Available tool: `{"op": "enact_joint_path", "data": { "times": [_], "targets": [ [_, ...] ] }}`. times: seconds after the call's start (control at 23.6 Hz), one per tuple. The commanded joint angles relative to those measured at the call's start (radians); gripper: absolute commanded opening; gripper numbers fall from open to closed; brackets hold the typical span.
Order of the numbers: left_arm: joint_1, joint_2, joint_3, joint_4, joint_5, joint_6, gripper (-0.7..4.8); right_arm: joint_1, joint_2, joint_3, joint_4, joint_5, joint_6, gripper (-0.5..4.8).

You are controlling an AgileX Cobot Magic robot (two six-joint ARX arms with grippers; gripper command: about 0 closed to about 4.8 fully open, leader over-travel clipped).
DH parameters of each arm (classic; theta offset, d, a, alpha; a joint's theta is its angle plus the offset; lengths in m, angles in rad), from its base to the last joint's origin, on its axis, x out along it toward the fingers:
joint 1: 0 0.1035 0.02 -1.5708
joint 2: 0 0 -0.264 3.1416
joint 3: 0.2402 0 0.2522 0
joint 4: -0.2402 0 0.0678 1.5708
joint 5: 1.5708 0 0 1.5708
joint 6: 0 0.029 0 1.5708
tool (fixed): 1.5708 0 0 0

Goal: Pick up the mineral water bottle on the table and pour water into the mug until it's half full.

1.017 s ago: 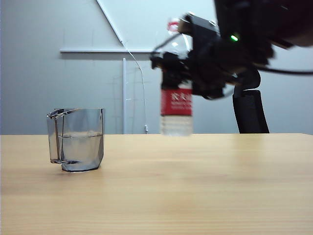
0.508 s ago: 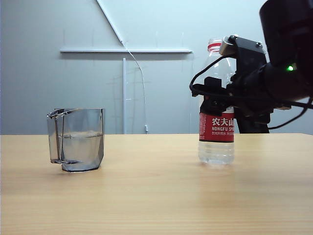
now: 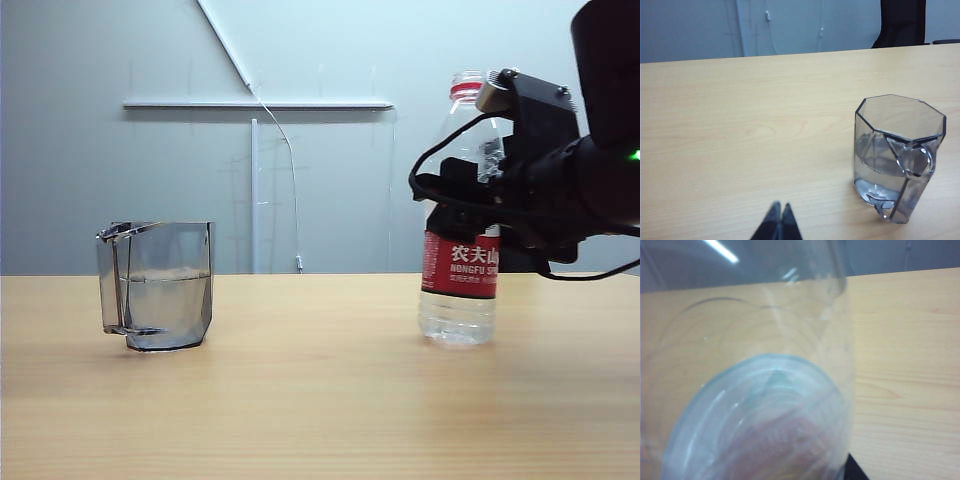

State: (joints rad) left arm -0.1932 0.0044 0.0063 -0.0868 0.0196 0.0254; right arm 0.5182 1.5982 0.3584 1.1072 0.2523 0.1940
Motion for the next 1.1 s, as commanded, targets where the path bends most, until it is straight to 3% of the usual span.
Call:
{"op": "enact_joint_path", "data": {
  "times": [0.04,0.3,0.85,1.1],
  "targets": [
    [0.001,0.002,0.003,0.013,0.003,-0.003,-0.02,0.001,-0.012,-0.028,0.072,0.015,-0.016,2.88],
    [0.001,0.002,0.003,0.013,0.003,-0.003,-0.02,0.001,-0.064,-0.038,0.071,0.018,-0.091,2.88],
    [0.001,0.002,0.003,0.013,0.003,-0.003,-0.02,0.005,-0.065,-0.039,-0.010,0.007,-0.093,3.18],
    [0.001,0.002,0.003,0.013,0.003,-0.003,-0.02,0.005,-0.071,-0.051,0.002,0.008,-0.093,4.04]
  ]
}}
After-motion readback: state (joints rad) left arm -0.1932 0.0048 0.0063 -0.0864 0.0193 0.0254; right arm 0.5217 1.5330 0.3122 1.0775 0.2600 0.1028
